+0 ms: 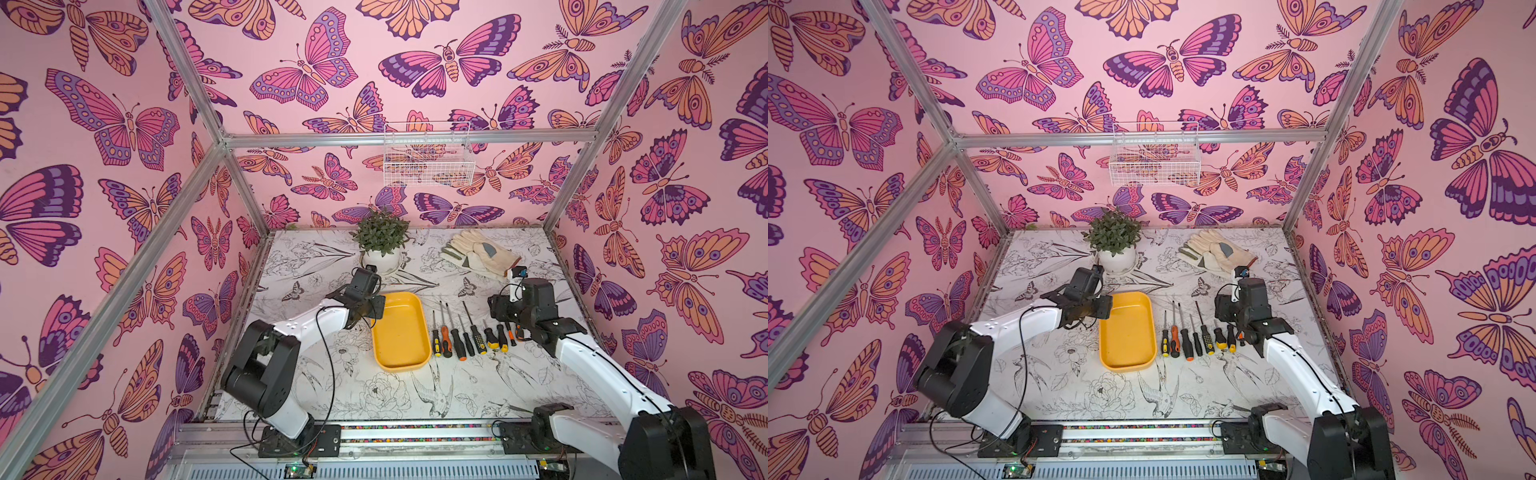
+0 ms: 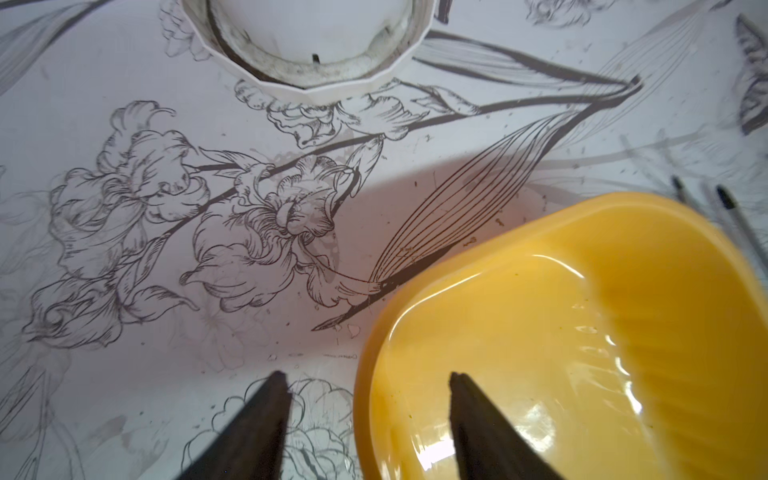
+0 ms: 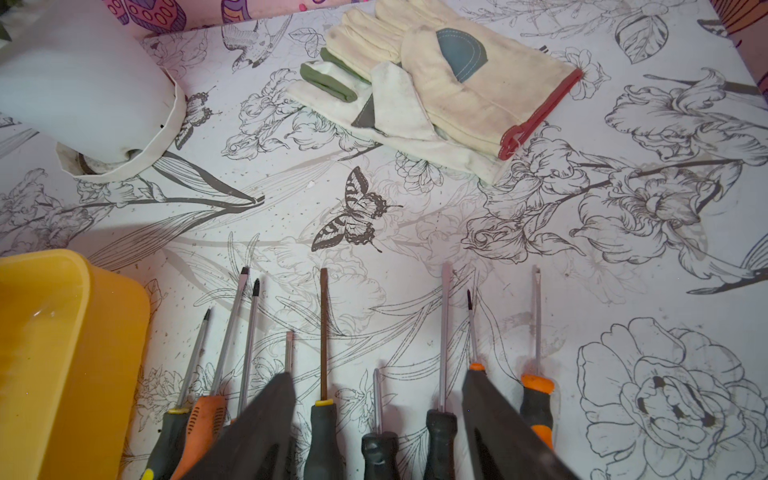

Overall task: Take out the screwdriver from the storage box
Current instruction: Place the storage box at the center of the board, then reset both arms

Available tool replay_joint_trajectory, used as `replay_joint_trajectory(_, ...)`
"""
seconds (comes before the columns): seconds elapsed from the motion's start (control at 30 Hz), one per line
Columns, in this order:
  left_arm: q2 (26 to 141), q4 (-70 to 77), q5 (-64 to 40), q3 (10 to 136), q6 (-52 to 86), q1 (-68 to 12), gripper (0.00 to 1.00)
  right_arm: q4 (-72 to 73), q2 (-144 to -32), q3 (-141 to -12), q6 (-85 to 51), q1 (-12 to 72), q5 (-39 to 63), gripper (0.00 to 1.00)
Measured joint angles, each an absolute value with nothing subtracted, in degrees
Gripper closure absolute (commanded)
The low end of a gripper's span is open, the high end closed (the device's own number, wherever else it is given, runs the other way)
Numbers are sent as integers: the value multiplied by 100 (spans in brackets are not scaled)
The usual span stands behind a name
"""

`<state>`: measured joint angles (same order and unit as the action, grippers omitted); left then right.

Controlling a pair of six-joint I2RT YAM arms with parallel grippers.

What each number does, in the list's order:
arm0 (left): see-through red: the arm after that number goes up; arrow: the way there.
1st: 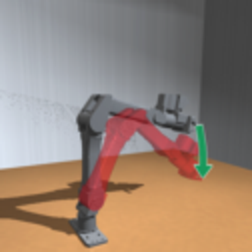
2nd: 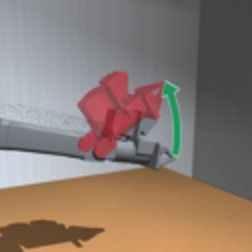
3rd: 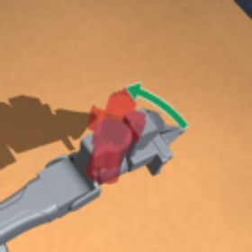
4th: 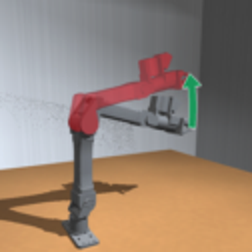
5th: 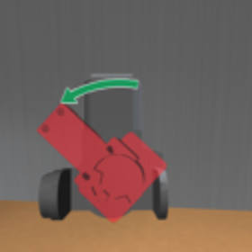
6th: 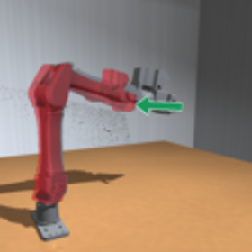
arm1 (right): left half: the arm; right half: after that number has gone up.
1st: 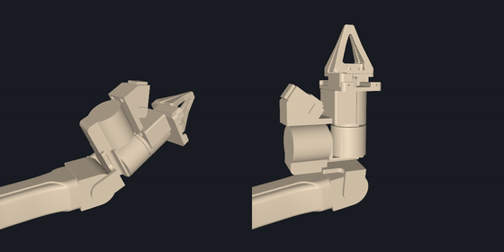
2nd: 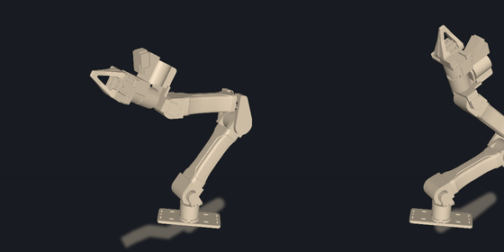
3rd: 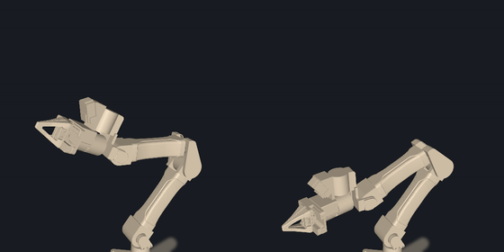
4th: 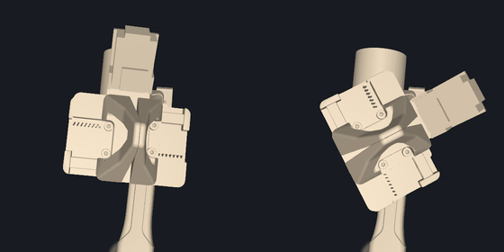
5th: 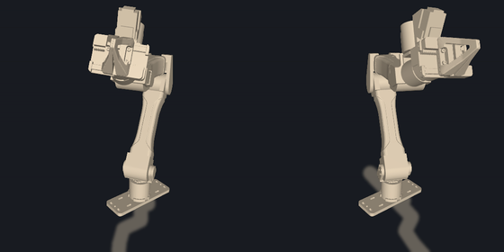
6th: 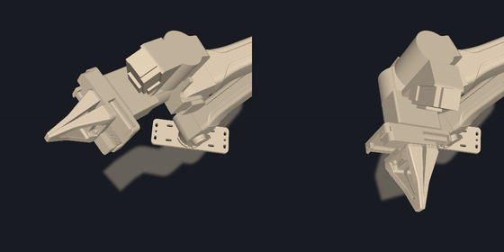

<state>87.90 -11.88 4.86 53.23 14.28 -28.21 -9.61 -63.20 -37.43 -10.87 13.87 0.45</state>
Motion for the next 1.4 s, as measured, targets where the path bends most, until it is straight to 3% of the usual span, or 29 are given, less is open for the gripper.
replay_joint_trajectory(0.07,8276,-1194,596,5155,1551,-2821,1,-945,-6296,-3736,-1111,1387,-25,1)
replay_joint_trajectory(0.1,7966,-1192,705,5061,1612,-2825,0,-932,-6281,-3734,-1109,1387,-73,1)
replay_joint_trajectory(0.3,6672,-1138,1664,4466,1944,-2808,0,-727,-6265,-3719,-1087,1374,-491,1)
replay_joint_trajectory(0.53,6191,-1105,3002,3719,2257,-2714,0,331,-6335,-3107,-1238,919,-904,1)
replay_joint_trajectory(0.7,6045,-609,3719,3162,2263,-2523,0,1291,-6606,-2759,-740,541,-154,1)
replay_joint_trajectory(0.93,5581,967,3830,2213,1793,-2169,0,2832,-7126,-2307,54,458,440,1)
replay_joint_trajectory(1.23,5516,1656,3400,2202,1352,-1426,0,5041,-8315,-1483,193,198,499,1)
replay_joint_trajectory(1.4,5572,2720,3435,1619,910,-1382,0,4945,-8702,-1896,110,82,410,1)
